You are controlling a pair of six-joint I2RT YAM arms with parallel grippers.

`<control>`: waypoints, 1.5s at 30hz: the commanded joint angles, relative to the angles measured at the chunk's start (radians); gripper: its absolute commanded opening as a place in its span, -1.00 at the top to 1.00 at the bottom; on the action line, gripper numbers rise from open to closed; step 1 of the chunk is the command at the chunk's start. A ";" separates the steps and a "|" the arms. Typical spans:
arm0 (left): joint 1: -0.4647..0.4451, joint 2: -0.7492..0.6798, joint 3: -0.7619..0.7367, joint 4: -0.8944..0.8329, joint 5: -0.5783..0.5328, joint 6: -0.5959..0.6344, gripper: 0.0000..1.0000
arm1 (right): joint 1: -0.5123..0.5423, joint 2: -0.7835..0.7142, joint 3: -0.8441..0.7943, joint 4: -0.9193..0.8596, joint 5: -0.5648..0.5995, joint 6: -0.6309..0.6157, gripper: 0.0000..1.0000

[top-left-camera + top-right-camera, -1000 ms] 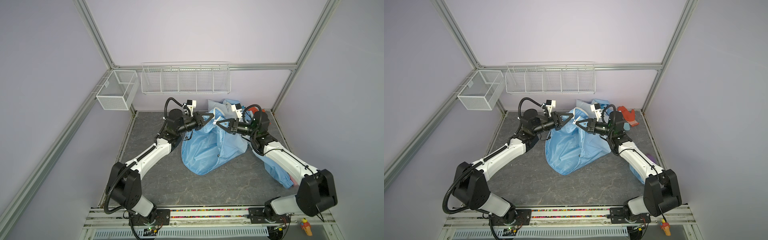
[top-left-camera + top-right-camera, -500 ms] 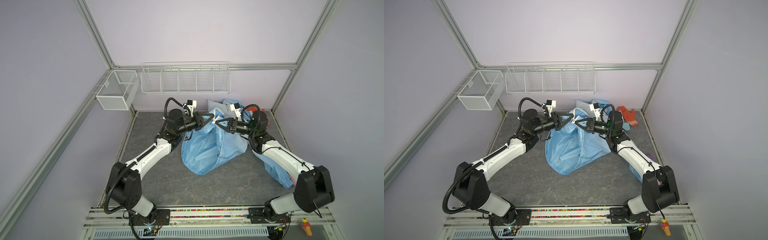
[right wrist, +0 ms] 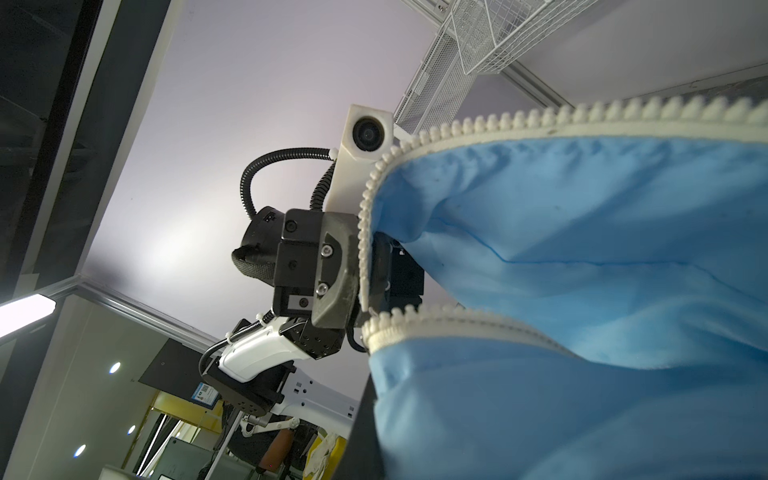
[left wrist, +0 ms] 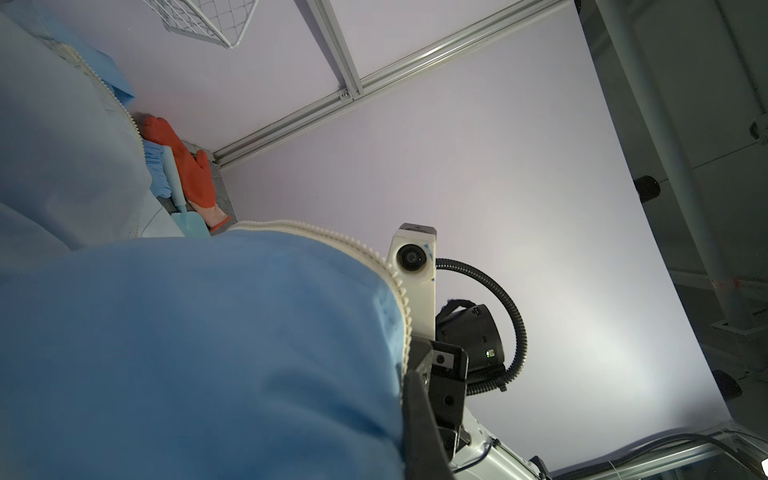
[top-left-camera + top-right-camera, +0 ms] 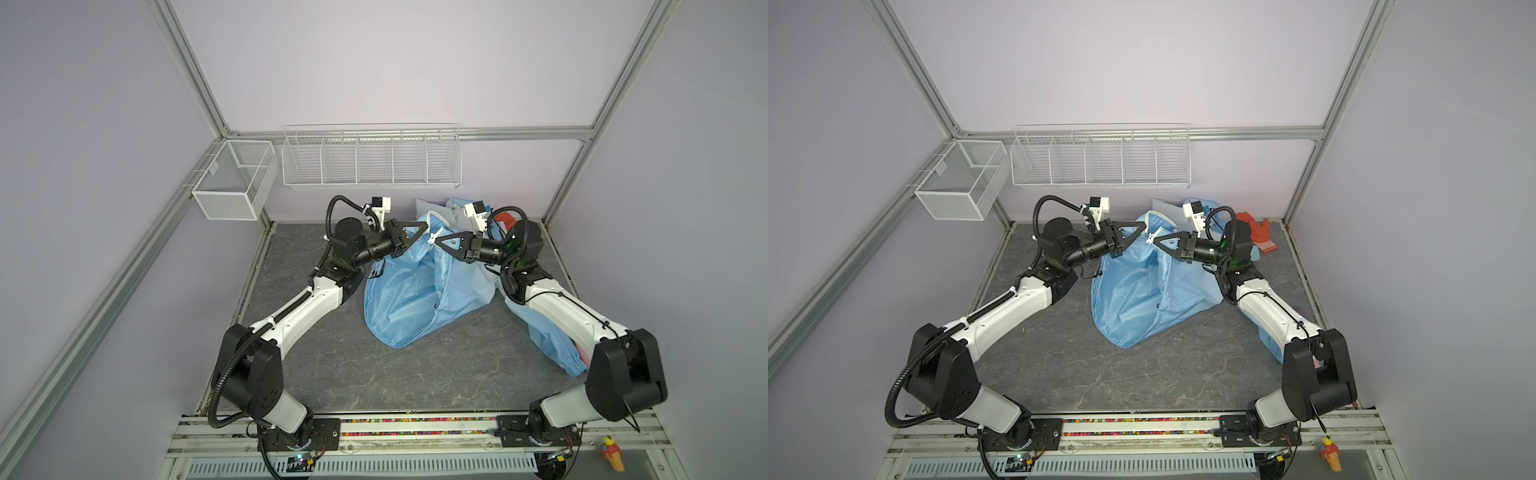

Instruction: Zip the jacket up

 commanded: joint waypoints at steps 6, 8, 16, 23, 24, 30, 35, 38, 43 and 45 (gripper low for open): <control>-0.002 0.014 0.055 0.068 0.008 -0.023 1.00 | -0.001 0.028 0.021 0.152 -0.050 0.079 0.86; -0.003 0.023 0.065 0.069 0.012 -0.028 1.00 | -0.002 0.036 0.024 0.179 -0.050 0.097 0.86; -0.007 0.044 0.074 0.078 0.027 -0.040 1.00 | -0.002 0.064 0.035 0.261 -0.043 0.157 0.86; -0.007 0.038 0.057 0.073 0.020 -0.037 1.00 | -0.002 0.073 0.046 0.299 -0.039 0.184 0.86; -0.007 0.041 0.057 0.073 0.019 -0.037 1.00 | -0.002 0.073 0.046 0.301 -0.039 0.186 0.86; -0.007 0.047 0.056 0.101 0.017 -0.053 1.00 | -0.002 0.073 0.047 0.301 -0.038 0.189 0.86; -0.007 0.044 0.045 0.107 0.030 -0.060 1.00 | -0.008 0.076 0.050 0.301 -0.024 0.192 0.86; -0.007 0.036 0.040 0.098 0.042 -0.058 1.00 | -0.012 0.077 0.055 0.303 -0.021 0.194 0.86; -0.008 0.028 0.025 0.080 0.056 -0.051 1.00 | -0.018 0.083 0.060 0.320 -0.019 0.209 0.86; -0.008 0.025 0.019 0.078 0.060 -0.051 1.00 | -0.019 0.084 0.061 0.323 -0.018 0.214 0.86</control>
